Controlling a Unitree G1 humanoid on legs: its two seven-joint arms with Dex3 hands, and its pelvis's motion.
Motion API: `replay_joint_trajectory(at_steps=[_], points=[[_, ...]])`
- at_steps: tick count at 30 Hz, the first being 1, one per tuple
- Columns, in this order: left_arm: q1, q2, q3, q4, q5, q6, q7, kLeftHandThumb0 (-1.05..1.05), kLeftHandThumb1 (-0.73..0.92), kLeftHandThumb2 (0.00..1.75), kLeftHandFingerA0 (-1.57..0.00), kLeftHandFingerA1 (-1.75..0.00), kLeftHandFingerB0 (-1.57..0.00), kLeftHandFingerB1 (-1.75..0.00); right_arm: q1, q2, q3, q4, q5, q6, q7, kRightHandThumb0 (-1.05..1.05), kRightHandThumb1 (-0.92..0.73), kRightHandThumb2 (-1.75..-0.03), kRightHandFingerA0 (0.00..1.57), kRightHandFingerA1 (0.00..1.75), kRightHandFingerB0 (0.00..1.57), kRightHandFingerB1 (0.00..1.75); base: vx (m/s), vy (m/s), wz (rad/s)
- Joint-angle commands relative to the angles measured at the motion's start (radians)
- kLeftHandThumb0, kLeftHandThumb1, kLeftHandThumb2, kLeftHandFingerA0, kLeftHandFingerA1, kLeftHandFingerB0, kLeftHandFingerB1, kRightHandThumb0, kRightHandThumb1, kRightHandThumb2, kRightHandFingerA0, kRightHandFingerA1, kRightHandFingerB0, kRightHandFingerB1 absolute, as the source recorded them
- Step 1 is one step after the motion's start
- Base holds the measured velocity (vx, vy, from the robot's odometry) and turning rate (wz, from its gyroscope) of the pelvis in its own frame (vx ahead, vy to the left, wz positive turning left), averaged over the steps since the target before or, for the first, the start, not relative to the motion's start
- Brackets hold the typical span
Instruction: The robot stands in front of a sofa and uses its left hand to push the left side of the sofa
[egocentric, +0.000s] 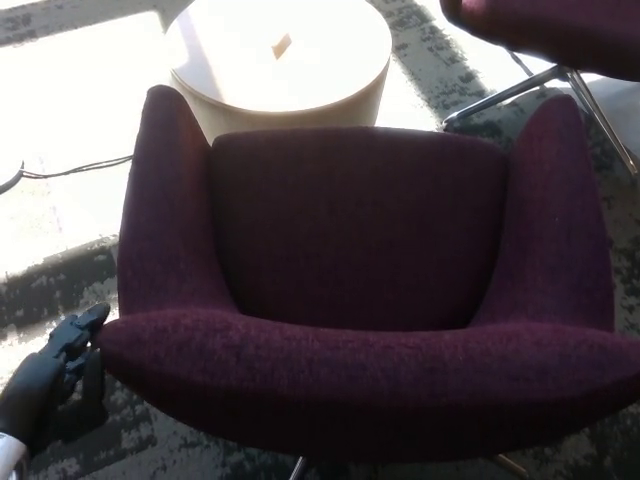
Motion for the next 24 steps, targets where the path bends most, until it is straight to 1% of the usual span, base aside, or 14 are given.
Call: replay_joint_trajectory(at_steps=[1,2,4,6,7,8,9,10,11,13,16,22,23,24], points=[[0.011,-0.037,-0.048,0.012,0.05,0.009,0.009,-0.86,0.92,0.77,-0.05,-0.32,-0.03,-0.25,-0.001,-0.008,-0.005,0.008,-0.004,-0.019,-0.01,-0.67,-0.69,-1.01,0.32,0.49,0.41,0.52,0.0,0.0,0.0],[0.012,-0.042,-0.057,0.01,0.055,0.005,0.012,-0.79,0.75,1.18,0.0,-0.39,-0.05,-0.28,0.0,-0.009,-0.003,0.008,-0.009,-0.025,-0.018,-0.64,-0.68,-1.02,0.34,0.51,0.4,0.52,0.0,0.0,0.0],[0.015,-0.051,-0.085,0.007,0.077,-0.006,0.019,-0.87,0.92,0.78,-0.07,-0.34,-0.06,-0.26,-0.001,-0.008,-0.007,0.007,-0.006,-0.027,-0.012,-0.66,-0.68,-1.02,0.34,0.5,0.4,0.52,0.0,0.0,0.0],[0.018,-0.056,-0.1,-0.004,0.082,-0.009,0.025,-0.87,0.92,0.78,-0.07,-0.35,-0.06,-0.27,-0.002,-0.008,-0.01,0.008,-0.005,-0.026,-0.008,-0.65,-0.68,-1.01,0.34,0.5,0.4,0.52,0.0,0.0,0.0],[0.02,-0.06,-0.11,-0.015,0.082,-0.008,0.024,-0.88,0.8,1.2,0.0,-0.39,-0.14,-0.27,-0.004,-0.009,-0.011,0.008,-0.007,-0.024,-0.008,-0.66,-0.68,-1.02,0.34,0.5,0.39,0.51,0.0,0.0,0.0],[0.021,-0.062,-0.119,-0.021,0.086,-0.012,0.024,-0.87,0.92,0.77,-0.05,-0.35,-0.04,-0.27,-0.004,-0.008,-0.012,0.008,-0.006,-0.023,-0.007,-0.66,-0.68,-1.01,0.33,0.5,0.41,0.52,0.0,0.0,0.0],[0.022,-0.062,-0.129,-0.026,0.092,-0.02,0.027,-0.87,0.92,0.77,-0.05,-0.35,-0.04,-0.27,-0.004,-0.006,-0.015,0.007,-0.003,-0.023,-0.005,-0.66,-0.68,-1.01,0.33,0.5,0.41,0.52,0.0,0.0,0.0],[0.027,-0.064,-0.146,-0.036,0.103,-0.036,0.037,-0.79,0.75,1.18,0.0,-0.43,-0.07,-0.31,-0.006,-0.007,-0.011,0.007,-0.01,-0.018,-0.011,-0.66,-0.68,-1.01,0.33,0.5,0.41,0.52,0.0,0.0,0.0],[0.026,-0.066,-0.153,-0.04,0.103,-0.038,0.035,-0.88,0.91,0.77,-0.06,-0.36,-0.05,-0.27,-0.008,-0.008,-0.01,0.007,-0.013,-0.014,-0.012,-0.67,-0.69,-1.01,0.33,0.49,0.41,0.52,0.0,0.0,0.0],[0.036,-0.073,-0.17,-0.072,0.099,-0.024,0.031,-0.88,0.92,0.77,-0.06,-0.35,-0.06,-0.27,-0.009,-0.009,-0.011,0.009,-0.012,-0.016,-0.01,-0.67,-0.68,-1.01,0.33,0.49,0.41,0.52,0.0,0.0,0.0],[0.067,-0.082,-0.23,-0.164,0.122,-0.034,0.02,-0.92,0.82,1.22,0.0,-0.38,-0.15,-0.28,-0.013,-0.012,-0.001,0.009,-0.025,-0.011,-0.023,-0.67,-0.69,-1.01,0.33,0.5,0.41,0.52,0.0,0.005,0.02],[0.126,-0.109,-0.312,-0.305,0.118,-0.021,0.012,-0.94,0.84,1.22,0.0,-0.44,-0.13,-0.33,-0.016,-0.013,0.003,0.009,-0.027,-0.015,-0.024,-0.66,-0.69,-1.02,0.34,0.5,0.4,0.52,0.02,0.026,0.12],[0.139,-0.111,-0.325,-0.335,0.113,-0.003,0.004,-0.87,0.92,0.8,-0.03,-0.34,-0.05,-0.29,-0.016,-0.014,0.003,0.009,-0.027,-0.016,-0.024,-0.65,-0.68,-1.02,0.34,0.5,0.39,0.52,-0.01,0.018,0.14],[0.156,-0.116,-0.342,-0.375,0.107,0.021,-0.01,-0.87,0.92,0.8,-0.03,-0.34,-0.05,-0.29,-0.016,-0.015,0.002,0.009,-0.026,-0.017,-0.024,-0.65,-0.68,-1.02,0.34,0.5,0.39,0.52,0.0,0.025,0.11]])
